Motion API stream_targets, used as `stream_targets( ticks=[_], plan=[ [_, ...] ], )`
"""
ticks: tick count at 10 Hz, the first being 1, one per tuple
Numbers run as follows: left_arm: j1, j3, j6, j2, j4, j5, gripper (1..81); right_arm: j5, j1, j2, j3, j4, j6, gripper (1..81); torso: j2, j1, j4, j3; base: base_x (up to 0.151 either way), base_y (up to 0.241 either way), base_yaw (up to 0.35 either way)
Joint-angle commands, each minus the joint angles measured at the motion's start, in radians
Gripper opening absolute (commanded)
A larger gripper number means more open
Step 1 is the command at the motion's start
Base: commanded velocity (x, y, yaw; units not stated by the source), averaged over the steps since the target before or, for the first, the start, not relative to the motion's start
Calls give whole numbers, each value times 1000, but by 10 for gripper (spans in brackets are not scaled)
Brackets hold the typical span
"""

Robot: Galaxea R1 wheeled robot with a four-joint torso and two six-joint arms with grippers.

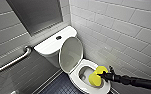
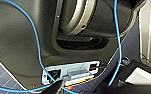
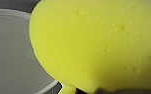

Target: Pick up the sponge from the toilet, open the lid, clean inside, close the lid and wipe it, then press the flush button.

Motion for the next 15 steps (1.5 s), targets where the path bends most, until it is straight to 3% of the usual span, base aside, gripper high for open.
stream_targets(
  ticks=[1,3,9,13,15],
  plan=[
    [46,10,8,-16,4,81,811,-185,241,217,-276,-56,-1,10,0,0,0,0,0,0,0],
    [46,10,8,-20,0,81,811,-185,264,319,-384,-98,-1,10,0,0,0,0,0,0,0],
    [49,-4,5,-22,-6,86,811,-135,295,584,-768,-99,-3,10,0,0,0,0,0,0,0],
    [61,-3,1,-19,-6,87,811,-27,257,615,-863,-75,19,10,0,0,0,0,0,0,0],
    [67,-3,0,-20,-6,82,811,-4,229,599,-879,-78,100,10,0,0,0,0,0,0,0]
  ],
)
